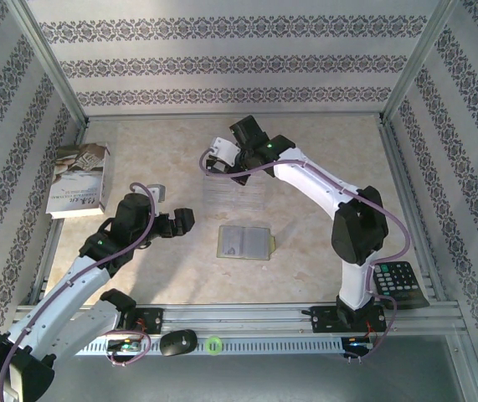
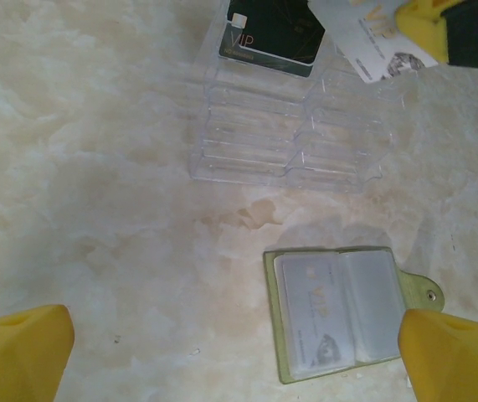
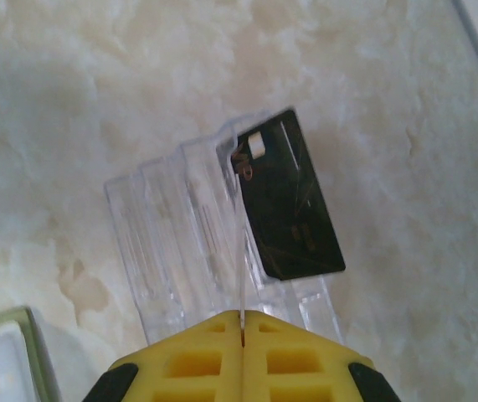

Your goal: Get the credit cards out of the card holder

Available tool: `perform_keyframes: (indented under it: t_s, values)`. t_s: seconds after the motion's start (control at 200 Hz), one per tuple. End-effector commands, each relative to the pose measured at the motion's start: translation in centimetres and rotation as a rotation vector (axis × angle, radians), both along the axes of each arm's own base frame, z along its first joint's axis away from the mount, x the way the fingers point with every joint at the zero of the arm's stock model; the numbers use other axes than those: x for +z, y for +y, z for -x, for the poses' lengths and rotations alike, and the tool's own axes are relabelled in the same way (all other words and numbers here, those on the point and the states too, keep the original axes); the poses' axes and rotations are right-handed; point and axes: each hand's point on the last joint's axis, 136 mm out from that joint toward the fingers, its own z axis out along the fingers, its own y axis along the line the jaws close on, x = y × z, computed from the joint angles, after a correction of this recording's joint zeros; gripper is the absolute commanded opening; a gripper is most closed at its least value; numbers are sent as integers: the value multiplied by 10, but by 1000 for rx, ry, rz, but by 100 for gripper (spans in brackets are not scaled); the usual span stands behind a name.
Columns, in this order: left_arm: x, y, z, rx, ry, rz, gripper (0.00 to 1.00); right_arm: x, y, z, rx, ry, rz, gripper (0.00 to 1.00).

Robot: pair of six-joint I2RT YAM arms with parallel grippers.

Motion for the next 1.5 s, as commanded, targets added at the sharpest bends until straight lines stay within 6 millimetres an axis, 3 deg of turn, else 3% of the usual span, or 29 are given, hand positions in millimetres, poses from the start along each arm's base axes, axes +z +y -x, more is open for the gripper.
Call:
perform_keyframes:
  t_s: [0.0,0.655,0.854,1.229,1.494]
  values:
    - [-3,8,-3,23,-24,-21,99,6,-22,-7,8,-21,70,0]
    - [-22,16,-6,62,52,-60,99,2,-52,-32,61,-57,165,0]
    - [-26,18,-7,72,65,-68,99,-9,-62,-31,71,-34,195,0]
    - [-33,19,-10,82,82,-69,99,-17,-62,-29,92,-12,191,0]
    - [-35,19,-11,82,93,-71,99,-36,-64,-27,99,15,218,0]
